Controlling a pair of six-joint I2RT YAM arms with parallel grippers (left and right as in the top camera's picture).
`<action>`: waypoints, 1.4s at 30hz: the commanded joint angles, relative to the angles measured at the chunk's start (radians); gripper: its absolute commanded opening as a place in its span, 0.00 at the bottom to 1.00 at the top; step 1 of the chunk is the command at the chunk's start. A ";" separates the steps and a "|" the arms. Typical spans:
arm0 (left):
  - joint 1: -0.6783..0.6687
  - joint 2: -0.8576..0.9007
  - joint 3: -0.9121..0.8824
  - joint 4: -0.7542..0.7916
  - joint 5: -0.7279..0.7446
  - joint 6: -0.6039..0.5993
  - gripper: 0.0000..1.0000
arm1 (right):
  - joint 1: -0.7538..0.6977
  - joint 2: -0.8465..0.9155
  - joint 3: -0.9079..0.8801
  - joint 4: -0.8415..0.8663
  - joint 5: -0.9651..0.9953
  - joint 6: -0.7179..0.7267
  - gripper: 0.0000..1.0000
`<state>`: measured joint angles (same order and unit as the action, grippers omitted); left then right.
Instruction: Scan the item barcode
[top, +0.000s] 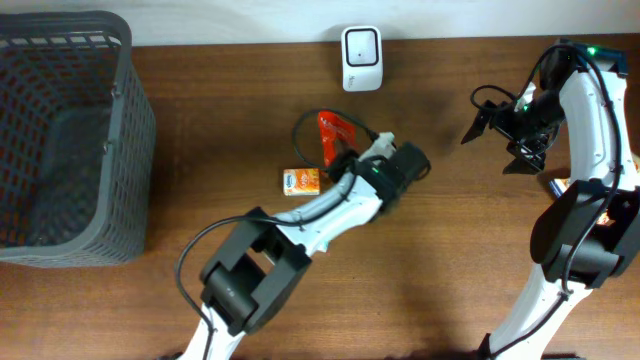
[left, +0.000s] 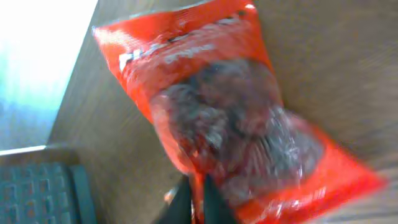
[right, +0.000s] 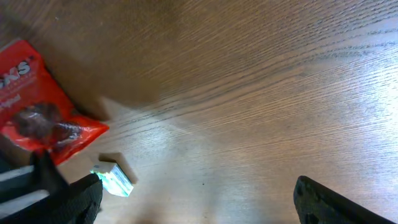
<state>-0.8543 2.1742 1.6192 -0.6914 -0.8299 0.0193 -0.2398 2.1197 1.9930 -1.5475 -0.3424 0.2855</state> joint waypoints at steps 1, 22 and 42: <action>-0.064 0.010 0.011 0.009 0.027 0.011 0.17 | -0.003 -0.013 0.010 0.000 -0.002 -0.001 0.98; 0.330 -0.114 0.244 -0.160 0.966 -0.310 0.99 | -0.003 -0.013 0.010 0.000 -0.002 -0.001 0.99; 0.495 -0.111 0.207 -0.186 0.991 -0.318 0.93 | -0.003 -0.013 0.010 0.000 -0.002 -0.001 0.98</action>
<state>-0.3500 2.0846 1.8397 -0.8726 0.1467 -0.2901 -0.2398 2.1201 1.9930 -1.5475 -0.3424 0.2848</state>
